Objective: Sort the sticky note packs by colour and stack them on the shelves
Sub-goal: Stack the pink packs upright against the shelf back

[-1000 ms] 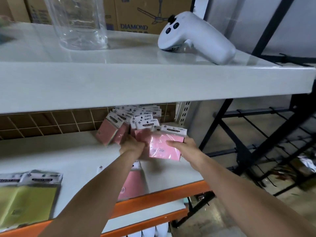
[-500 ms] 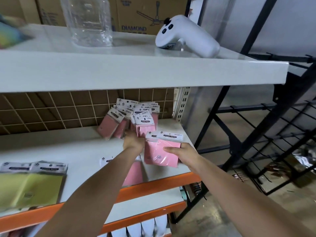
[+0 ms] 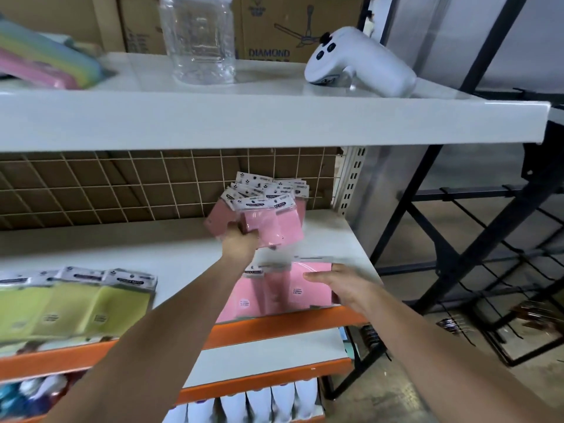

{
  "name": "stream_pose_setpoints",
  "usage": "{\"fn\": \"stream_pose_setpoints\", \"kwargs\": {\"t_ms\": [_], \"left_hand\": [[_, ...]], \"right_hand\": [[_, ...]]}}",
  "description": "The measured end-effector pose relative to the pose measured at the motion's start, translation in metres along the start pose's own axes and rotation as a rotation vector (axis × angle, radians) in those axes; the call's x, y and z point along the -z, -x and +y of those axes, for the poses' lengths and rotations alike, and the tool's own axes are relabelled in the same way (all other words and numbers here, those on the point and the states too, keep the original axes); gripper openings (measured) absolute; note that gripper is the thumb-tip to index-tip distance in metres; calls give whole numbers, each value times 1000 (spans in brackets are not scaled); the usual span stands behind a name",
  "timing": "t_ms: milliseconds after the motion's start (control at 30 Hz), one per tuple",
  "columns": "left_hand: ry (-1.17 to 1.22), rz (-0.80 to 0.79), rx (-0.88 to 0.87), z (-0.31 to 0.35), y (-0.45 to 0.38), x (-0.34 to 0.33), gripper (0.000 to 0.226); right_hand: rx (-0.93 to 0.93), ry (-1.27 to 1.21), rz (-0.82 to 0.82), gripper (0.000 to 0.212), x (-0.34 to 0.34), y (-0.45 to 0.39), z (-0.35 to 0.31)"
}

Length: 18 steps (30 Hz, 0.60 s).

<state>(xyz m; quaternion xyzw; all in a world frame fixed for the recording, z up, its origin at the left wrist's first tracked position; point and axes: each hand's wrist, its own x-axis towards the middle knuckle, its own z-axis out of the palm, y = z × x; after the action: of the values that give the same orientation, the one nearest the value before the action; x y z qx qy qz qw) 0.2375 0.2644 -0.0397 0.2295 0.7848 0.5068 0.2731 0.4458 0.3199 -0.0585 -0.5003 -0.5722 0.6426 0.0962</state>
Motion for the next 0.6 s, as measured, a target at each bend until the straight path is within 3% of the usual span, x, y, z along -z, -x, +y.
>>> {"fn": "stream_pose_setpoints", "kwargs": {"t_ms": [133,267,467,600], "left_hand": [[173,-21,47,-2,4,15,30],[304,-81,36,-6,15,29,25],[341,-124,73,-13,38,45,8],[354,-117,94,-17,48,49,15]], "right_hand": [[5,-2,-45,16,-16,-1,-5],[3,56,-31,43,-24,-13,-3],[-22,182,68,61,-16,-10,-9],[-29,431,174,43,-13,-6,-8]]}}
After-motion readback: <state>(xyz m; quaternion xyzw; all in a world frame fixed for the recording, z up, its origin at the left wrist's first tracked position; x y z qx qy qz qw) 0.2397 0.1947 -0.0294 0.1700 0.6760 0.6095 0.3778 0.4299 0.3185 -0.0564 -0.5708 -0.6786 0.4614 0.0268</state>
